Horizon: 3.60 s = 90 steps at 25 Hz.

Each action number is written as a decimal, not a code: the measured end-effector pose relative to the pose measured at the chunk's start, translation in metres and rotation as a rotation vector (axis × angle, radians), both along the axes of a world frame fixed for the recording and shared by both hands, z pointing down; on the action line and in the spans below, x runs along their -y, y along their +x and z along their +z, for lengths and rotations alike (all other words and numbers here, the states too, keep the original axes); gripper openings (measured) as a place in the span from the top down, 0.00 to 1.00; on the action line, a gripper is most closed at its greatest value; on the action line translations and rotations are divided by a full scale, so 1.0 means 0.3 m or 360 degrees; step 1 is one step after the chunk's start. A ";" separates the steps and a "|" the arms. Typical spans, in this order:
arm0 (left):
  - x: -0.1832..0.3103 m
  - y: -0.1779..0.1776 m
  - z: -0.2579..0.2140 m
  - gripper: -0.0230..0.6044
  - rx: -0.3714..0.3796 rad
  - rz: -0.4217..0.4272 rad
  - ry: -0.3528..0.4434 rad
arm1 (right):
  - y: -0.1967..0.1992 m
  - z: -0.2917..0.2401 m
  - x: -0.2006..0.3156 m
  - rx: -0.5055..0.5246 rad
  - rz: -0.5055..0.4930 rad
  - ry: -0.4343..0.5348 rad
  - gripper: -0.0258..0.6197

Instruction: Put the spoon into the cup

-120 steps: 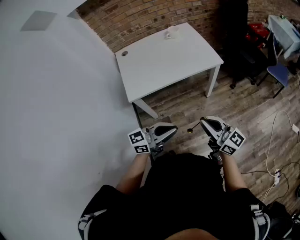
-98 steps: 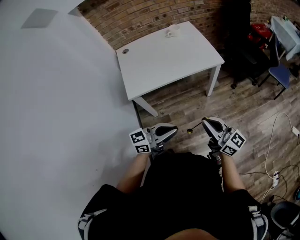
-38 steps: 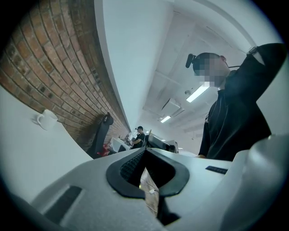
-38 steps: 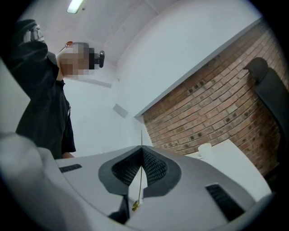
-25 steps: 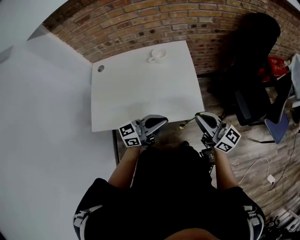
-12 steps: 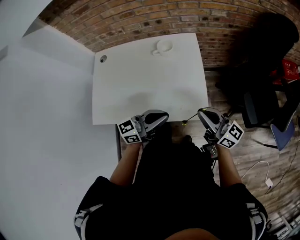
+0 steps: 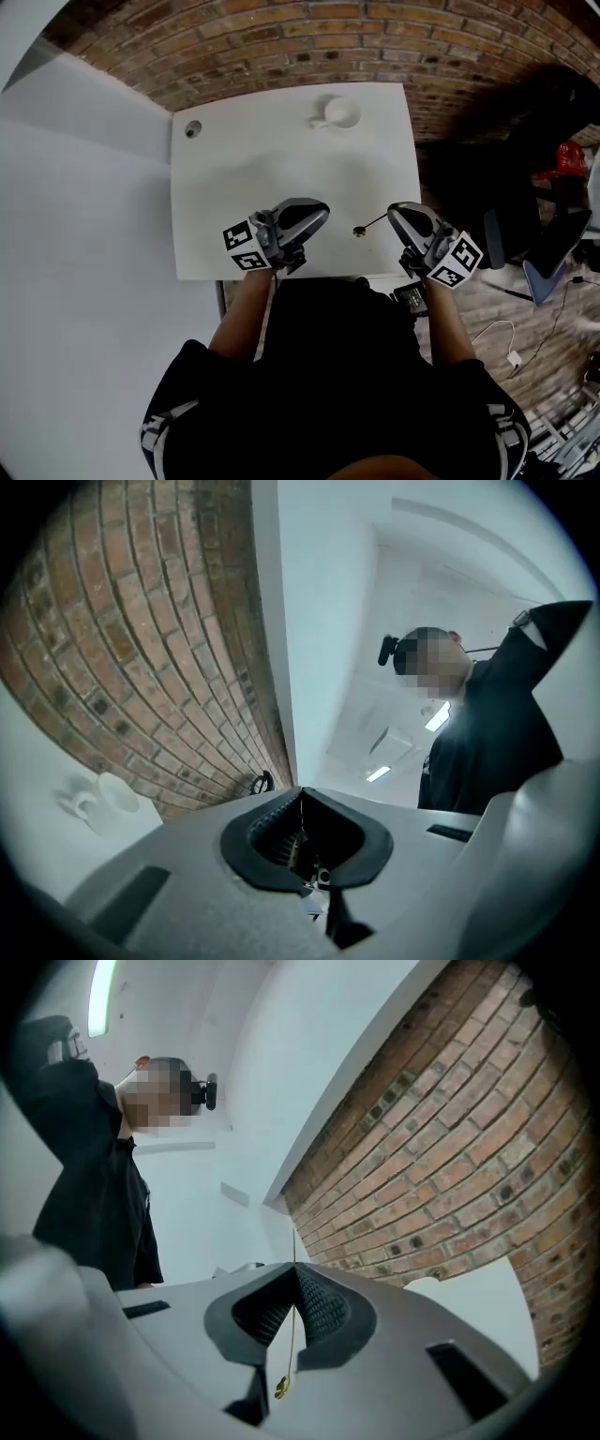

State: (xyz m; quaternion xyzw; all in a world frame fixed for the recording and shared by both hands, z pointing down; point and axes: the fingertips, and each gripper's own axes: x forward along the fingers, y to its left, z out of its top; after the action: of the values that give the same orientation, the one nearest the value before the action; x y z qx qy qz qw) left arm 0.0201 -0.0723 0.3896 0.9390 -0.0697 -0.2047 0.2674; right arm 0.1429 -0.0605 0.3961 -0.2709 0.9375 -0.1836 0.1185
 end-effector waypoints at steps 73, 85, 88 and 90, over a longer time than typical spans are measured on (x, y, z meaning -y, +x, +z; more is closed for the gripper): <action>0.521 -0.045 0.452 0.94 0.0423 -0.0102 -0.0185 | -0.101 0.514 1.013 -0.0673 0.0251 0.0060 0.92; 0.519 -0.019 0.437 0.94 0.0436 -0.0110 -0.0190 | -0.021 0.576 1.037 -0.0619 0.0348 -0.0104 0.90; 0.504 -0.009 0.419 0.94 0.0451 -0.0107 -0.0174 | -0.019 0.588 1.034 -0.0566 0.0336 -0.0117 0.90; 0.495 -0.004 0.406 0.93 0.0458 -0.0110 -0.0172 | -0.018 0.600 1.033 -0.0534 0.0332 -0.0142 0.86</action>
State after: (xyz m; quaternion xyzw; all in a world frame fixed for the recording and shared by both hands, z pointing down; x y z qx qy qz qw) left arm 0.0188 -0.2209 0.5113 0.9400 -0.1505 -0.0730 0.2974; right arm 0.1375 -0.3703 0.5762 -0.3983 0.9019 -0.1641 -0.0332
